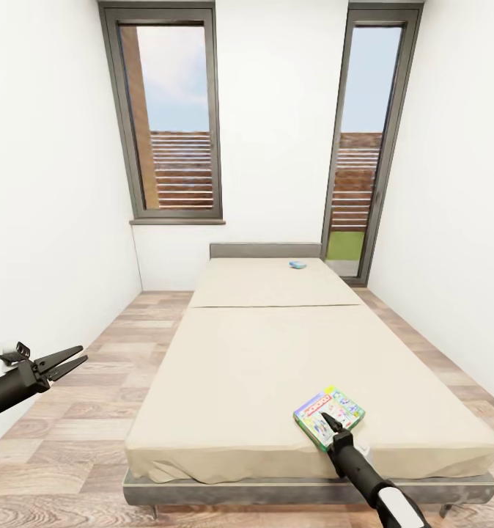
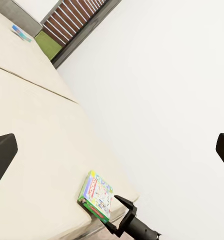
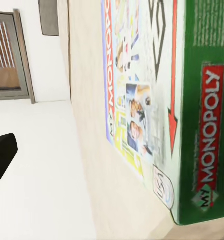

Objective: Put all the toys in the child's room - the three board games (two on the bed and one on the table), the two jigsaw puzzles on the table, and the tennis ball on the table - inside the toy box on the table in the child's room.

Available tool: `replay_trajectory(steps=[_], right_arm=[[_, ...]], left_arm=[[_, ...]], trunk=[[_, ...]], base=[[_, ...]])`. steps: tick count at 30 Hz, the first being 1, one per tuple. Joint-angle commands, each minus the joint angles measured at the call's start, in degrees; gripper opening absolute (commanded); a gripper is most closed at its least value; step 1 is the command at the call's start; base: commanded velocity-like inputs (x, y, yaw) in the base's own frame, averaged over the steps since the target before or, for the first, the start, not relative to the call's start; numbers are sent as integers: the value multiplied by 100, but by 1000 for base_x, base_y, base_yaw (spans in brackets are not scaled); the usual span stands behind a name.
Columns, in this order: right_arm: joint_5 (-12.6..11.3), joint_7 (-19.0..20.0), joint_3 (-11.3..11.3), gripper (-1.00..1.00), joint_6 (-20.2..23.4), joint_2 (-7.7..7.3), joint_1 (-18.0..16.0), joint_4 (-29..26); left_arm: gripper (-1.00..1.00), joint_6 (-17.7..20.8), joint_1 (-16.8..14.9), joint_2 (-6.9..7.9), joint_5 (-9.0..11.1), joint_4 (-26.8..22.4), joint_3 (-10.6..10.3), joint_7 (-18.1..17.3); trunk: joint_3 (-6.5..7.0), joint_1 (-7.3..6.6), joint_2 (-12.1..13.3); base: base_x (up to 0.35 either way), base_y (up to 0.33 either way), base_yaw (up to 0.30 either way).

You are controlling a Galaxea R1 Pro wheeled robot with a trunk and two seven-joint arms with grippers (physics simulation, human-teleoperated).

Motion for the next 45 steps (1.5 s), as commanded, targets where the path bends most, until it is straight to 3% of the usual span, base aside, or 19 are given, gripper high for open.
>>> replay_trajectory(steps=[1, 8, 37, 38, 45], right_arm=[[-114, 3, -24, 100, 99, 1, -4, 2], [-250, -17, -26, 100, 225, -1, -4, 3], [-283, -21, -26, 100, 241, -1, -4, 3], [-284, -21, -28, -100, 241, -1, -4, 3], [-286, -31, -28, -100, 326, -12, -4, 3]], left_arm=[[100, 60, -3, 0, -6, 0, 2, -21], [100, 60, -3, 0, -6, -1, 2, -21], [100, 60, -3, 0, -6, -3, 2, -21], [100, 60, -3, 0, -6, -3, 2, -21], [100, 60, -3, 0, -6, -2, 2, -21]], trunk=[[-6, -1, -3], [-6, -1, -3], [-6, -1, -3], [-6, -1, -3], [-6, -1, -3]], base=[[0, 0, 0], [0, 0, 0], [0, -1, 0], [0, -75, 0], [0, -51, 0]])
